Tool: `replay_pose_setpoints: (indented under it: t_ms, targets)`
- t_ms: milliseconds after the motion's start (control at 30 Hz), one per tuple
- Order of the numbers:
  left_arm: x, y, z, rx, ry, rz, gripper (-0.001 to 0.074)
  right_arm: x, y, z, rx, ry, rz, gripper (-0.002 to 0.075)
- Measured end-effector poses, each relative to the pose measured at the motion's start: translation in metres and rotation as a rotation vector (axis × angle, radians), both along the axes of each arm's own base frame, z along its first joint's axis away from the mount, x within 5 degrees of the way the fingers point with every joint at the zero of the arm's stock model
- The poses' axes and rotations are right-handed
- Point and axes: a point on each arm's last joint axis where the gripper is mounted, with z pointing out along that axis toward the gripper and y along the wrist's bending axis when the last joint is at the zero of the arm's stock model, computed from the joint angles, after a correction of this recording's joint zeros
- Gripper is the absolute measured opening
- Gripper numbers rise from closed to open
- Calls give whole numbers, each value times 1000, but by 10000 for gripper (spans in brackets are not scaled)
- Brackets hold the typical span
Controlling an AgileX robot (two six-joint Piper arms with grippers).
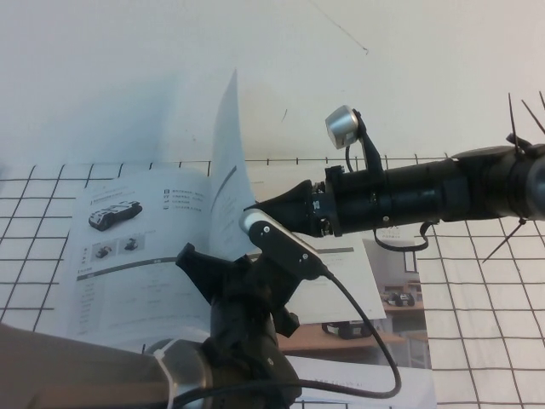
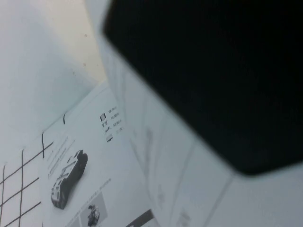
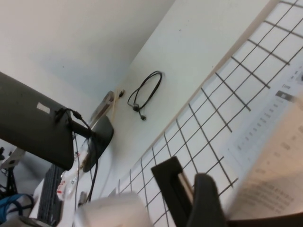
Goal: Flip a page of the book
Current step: Open the closed book
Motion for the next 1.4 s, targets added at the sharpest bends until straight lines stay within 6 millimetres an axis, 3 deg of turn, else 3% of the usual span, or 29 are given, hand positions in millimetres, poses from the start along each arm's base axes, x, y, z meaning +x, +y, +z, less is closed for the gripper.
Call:
replay_pose_setpoints:
  t_ms: [200,400,467,533,633,733,1067,1400]
  targets:
    - [3,3,0,-10,-4,21,-2,7,-11,13,6,-62,-3,435]
    - [3,4,0,-25,-7,31,-2,33,-48,39,24,-150,-97,430]
    - [3,4,0,-26,-7,32,-2,40,-59,44,14,-178,-115,382]
    - [3,4,1,-25,-9,33,-2,43,-69,43,-37,-188,-108,262]
    - [3,4,1,-26,-13,37,-2,42,-70,29,-200,-187,-89,85]
    - [3,5,1,-30,-17,46,-2,40,-63,7,-360,-183,-87,29]
    - [3,5,2,-38,-23,54,-2,32,-23,-82,-555,-60,-31,5]
    - [8,24,12,78,-126,202,-2,30,-22,-86,-616,1,-46,5]
